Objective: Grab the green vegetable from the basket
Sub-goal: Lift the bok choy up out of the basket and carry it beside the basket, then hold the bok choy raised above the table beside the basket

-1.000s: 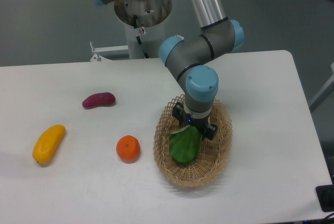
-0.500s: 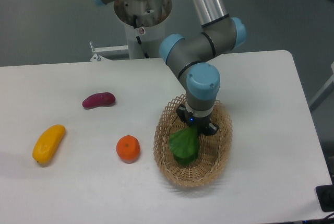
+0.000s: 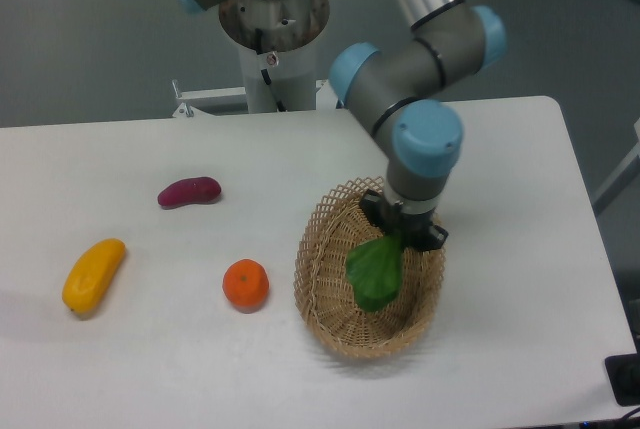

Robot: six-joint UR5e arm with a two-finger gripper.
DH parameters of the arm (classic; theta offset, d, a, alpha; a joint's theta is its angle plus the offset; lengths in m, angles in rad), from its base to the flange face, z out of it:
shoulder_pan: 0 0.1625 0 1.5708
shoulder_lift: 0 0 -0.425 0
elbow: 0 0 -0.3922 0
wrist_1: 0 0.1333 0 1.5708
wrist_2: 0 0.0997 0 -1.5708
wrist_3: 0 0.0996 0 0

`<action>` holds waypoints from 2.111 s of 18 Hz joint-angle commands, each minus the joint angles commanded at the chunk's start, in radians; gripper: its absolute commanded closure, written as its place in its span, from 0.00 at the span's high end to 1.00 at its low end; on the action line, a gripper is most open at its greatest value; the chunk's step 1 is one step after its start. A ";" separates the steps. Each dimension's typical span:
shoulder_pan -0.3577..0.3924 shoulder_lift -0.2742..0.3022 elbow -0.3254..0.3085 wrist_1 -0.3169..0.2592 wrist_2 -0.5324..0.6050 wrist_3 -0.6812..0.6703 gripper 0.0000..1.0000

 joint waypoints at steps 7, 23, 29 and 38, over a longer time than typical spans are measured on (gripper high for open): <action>0.078 -0.009 0.057 0.001 0.000 0.040 0.05; 0.187 -0.023 0.074 0.001 0.035 0.274 0.05; 0.192 -0.038 0.087 -0.003 0.069 0.353 0.08; 0.221 -0.051 0.109 -0.034 0.021 0.356 0.00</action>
